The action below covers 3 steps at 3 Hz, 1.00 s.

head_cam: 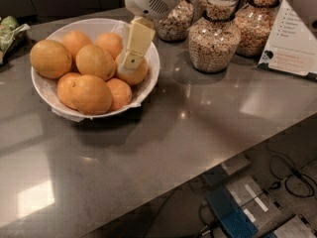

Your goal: Pick orange from white bowl

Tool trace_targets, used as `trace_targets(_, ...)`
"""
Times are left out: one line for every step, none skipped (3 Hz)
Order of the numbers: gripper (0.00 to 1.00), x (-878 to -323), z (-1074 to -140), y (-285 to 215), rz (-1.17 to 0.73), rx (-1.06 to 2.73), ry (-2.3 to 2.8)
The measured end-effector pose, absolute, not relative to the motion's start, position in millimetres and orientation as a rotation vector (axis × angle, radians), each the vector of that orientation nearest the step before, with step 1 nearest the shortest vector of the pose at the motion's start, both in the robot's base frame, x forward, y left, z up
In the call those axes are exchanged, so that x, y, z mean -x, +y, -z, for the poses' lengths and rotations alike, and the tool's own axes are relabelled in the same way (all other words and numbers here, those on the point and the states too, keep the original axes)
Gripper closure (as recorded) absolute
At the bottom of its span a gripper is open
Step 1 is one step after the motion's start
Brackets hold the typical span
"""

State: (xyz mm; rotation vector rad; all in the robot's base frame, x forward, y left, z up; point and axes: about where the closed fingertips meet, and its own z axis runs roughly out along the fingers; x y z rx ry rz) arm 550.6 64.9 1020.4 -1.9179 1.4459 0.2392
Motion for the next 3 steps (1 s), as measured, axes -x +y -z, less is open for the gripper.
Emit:
trace_targets(0.0, -567, -1017, 124, -0.322, 1.981, 1.351)
trace_targets(0.0, -584, -1012, 167, -0.415, 1.989, 1.254)
trace_targets(0.0, -584, -1012, 167, -0.415, 1.989, 1.254)
